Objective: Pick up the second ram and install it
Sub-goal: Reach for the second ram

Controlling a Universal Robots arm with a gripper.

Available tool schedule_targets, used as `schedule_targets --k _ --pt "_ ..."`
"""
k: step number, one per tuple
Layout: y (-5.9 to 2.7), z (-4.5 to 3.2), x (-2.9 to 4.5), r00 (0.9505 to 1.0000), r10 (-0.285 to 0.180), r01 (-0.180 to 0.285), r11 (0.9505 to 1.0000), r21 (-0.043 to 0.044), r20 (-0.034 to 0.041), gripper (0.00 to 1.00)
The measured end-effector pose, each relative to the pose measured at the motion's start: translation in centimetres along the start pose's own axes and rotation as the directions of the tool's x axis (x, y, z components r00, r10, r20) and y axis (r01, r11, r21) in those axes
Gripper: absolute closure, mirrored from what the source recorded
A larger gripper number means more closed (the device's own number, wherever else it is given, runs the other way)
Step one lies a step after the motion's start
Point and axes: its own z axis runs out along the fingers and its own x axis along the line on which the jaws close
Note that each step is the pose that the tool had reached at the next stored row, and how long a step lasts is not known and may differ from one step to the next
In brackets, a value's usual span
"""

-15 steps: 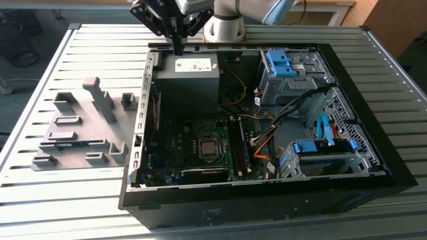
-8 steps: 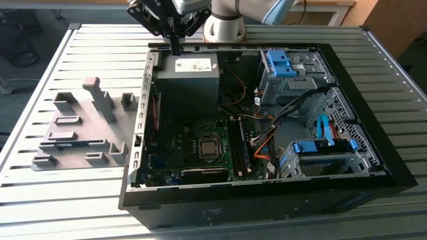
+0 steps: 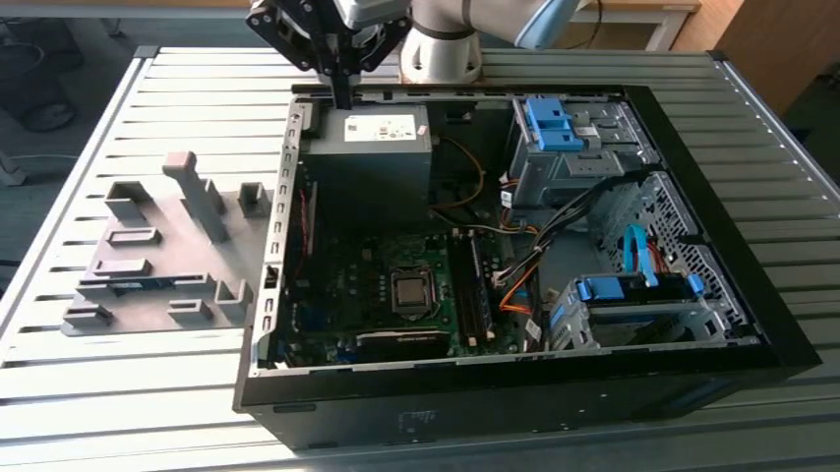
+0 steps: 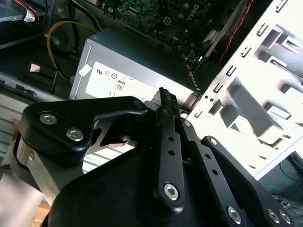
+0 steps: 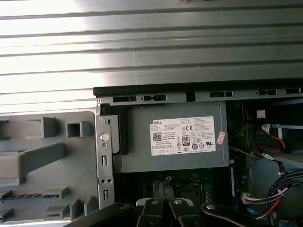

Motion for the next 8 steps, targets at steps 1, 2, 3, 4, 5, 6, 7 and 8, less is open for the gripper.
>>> schedule_targets --k 1,2,3,4,5,6,7,8 --pt "0.00 0.00 0.07 1.0000 0.000 0.000 1.0000 0.0000 0.0000 0.89" --pt "0.00 0.00 0.12 1.0000 0.000 0.000 1.0000 0.0000 0.0000 0.89" --pt "-0.01 0.00 0.16 1.0000 0.000 0.000 1.0000 0.0000 0.0000 0.89" --pt "-0.02 0.00 0.21 1.0000 0.000 0.000 1.0000 0.0000 0.0000 0.89" --pt "-0.02 -0.01 0.27 1.0000 0.000 0.000 1.0000 0.0000 0.0000 0.89" --pt "-0.02 0.00 0.32 1.0000 0.000 0.000 1.0000 0.0000 0.0000 0.89" --pt "-0.03 -0.01 0.37 1.0000 0.000 0.000 1.0000 0.0000 0.0000 0.89" --pt "-0.03 -0.01 0.42 1.0000 0.000 0.000 1.0000 0.0000 0.0000 0.89"
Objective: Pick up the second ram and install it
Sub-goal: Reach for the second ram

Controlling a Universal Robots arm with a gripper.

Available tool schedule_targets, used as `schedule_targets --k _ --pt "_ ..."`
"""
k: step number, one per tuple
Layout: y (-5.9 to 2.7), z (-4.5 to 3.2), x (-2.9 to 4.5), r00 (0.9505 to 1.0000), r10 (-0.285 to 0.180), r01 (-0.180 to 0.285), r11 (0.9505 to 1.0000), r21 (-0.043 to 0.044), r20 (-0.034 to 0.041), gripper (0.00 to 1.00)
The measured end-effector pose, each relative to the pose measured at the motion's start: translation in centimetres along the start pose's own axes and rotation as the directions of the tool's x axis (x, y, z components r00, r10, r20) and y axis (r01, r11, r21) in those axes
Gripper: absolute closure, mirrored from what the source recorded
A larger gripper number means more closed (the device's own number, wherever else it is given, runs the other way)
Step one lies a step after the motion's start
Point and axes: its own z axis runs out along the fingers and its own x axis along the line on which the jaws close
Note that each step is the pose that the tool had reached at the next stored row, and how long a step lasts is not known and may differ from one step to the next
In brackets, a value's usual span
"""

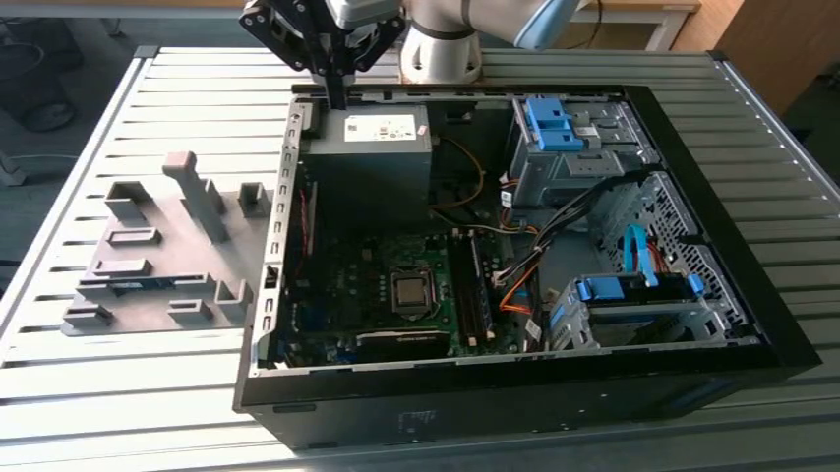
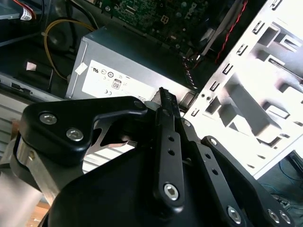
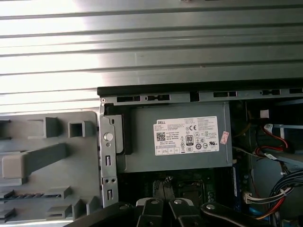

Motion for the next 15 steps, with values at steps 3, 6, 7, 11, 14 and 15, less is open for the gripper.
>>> schedule_targets --k 3,6,7,11,14,15 --pt "-0.01 0.00 0.13 1.0000 0.000 0.000 1.0000 0.0000 0.0000 0.89" --pt "-0.02 -0.01 0.25 1.0000 0.000 0.000 1.0000 0.0000 0.0000 0.89" --pt "-0.02 -0.01 0.28 1.0000 0.000 0.000 1.0000 -0.0001 0.0000 0.89" --pt "-0.03 -0.01 0.44 1.0000 0.000 0.000 1.0000 -0.0001 0.0000 0.89" --pt "-0.05 -0.02 0.57 1.0000 0.000 0.000 1.0000 0.0000 0.0000 0.89" --pt "-0.05 -0.02 0.60 1.0000 0.000 0.000 1.0000 0.0000 0.0000 0.89"
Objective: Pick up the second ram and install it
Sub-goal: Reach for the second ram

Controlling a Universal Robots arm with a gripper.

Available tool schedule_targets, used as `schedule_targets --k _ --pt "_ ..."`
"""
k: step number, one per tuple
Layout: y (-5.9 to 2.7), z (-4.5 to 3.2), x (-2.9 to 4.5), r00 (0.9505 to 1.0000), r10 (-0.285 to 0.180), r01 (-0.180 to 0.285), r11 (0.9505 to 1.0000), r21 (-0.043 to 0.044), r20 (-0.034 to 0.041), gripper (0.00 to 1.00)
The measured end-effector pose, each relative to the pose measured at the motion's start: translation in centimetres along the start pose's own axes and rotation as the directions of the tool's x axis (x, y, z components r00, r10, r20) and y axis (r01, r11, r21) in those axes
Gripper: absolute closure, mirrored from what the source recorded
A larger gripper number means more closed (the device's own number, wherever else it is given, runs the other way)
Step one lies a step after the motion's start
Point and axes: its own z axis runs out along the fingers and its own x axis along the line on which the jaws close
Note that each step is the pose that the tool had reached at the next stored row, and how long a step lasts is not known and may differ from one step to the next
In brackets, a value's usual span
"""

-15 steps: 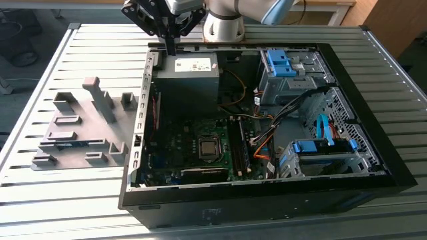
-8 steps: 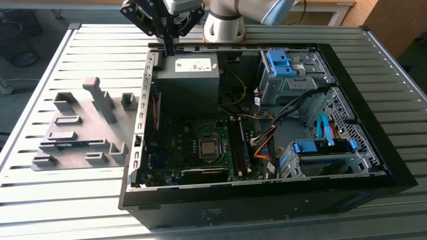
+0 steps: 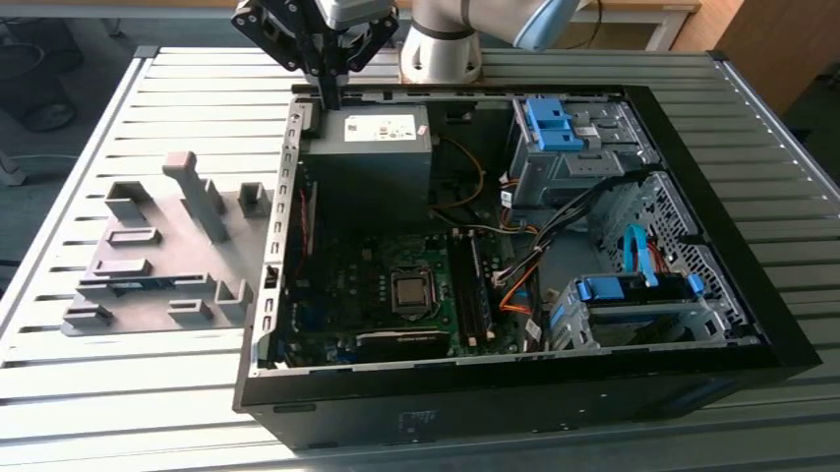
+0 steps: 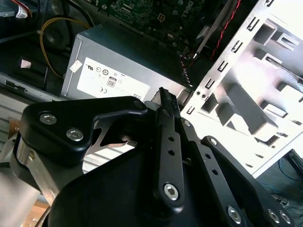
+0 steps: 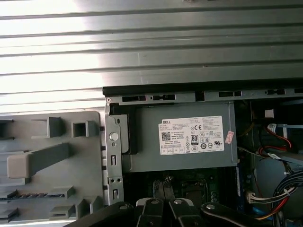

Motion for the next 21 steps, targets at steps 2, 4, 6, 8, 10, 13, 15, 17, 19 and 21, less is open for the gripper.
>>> schedule_targets --k 2,4,6,8,10,13,15,17,19,21 --pt "-0.01 0.00 0.07 1.0000 0.000 0.000 1.0000 0.0000 0.0000 0.89" --pt "-0.02 -0.01 0.18 1.0000 0.000 0.000 1.0000 0.0000 0.0000 0.89" --pt "-0.03 -0.02 0.39 1.0000 0.000 0.000 1.0000 0.0001 0.0000 0.89" --pt "-0.04 -0.01 0.54 1.0000 0.000 0.000 1.0000 0.0000 0.0000 0.89" --pt "-0.04 -0.02 0.64 1.0000 0.000 0.000 1.0000 0.0000 0.0000 0.89" --pt "-0.06 -0.02 0.82 1.0000 0.000 0.000 1.0000 0.0000 0.0000 0.89" --pt "-0.07 -0.02 0.91 1.0000 0.000 0.000 1.0000 0.0000 0.0001 0.89" --pt "-0.08 -0.03 1.03 1.0000 0.000 0.000 1.0000 0.0000 0.0000 0.89" --pt "-0.09 -0.03 1.17 1.0000 0.000 0.000 1.0000 -0.0001 0.0000 0.89" --pt "-0.10 -0.03 1.30 1.0000 0.000 0.000 1.0000 0.0000 0.0000 0.89"
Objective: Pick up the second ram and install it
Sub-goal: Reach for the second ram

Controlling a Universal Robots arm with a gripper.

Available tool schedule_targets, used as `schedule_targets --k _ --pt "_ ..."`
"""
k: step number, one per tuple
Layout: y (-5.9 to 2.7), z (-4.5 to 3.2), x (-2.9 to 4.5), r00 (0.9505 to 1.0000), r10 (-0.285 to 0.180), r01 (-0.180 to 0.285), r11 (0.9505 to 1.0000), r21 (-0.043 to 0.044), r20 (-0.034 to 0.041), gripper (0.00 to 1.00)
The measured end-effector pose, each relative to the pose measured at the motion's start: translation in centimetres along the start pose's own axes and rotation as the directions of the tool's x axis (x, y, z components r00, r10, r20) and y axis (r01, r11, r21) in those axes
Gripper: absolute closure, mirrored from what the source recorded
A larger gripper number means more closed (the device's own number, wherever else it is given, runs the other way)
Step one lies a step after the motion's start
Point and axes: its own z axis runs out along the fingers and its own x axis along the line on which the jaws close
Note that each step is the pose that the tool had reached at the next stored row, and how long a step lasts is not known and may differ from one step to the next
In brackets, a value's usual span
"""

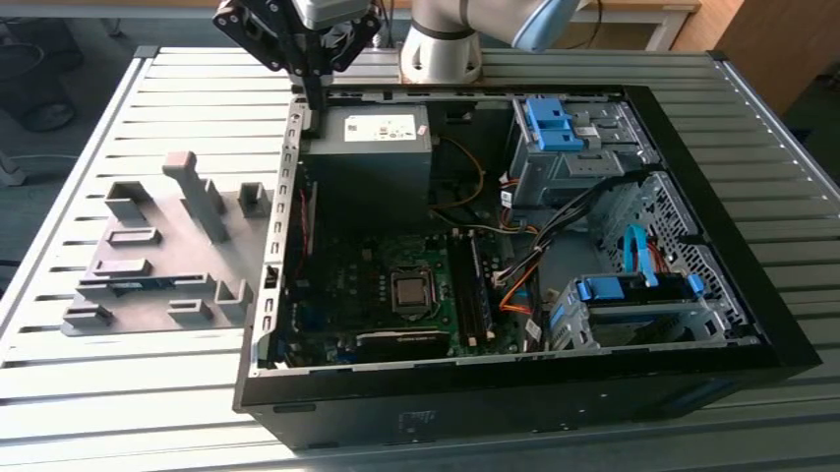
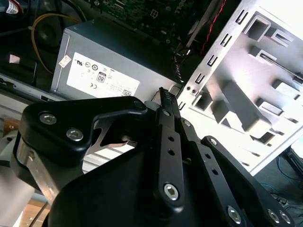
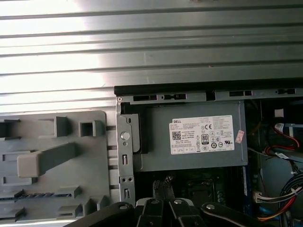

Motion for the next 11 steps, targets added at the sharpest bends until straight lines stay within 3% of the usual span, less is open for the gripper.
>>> schedule_targets --k 11 --pt "-0.05 -0.01 0.67 1.0000 0.000 0.000 1.0000 0.0000 0.0000 0.89"
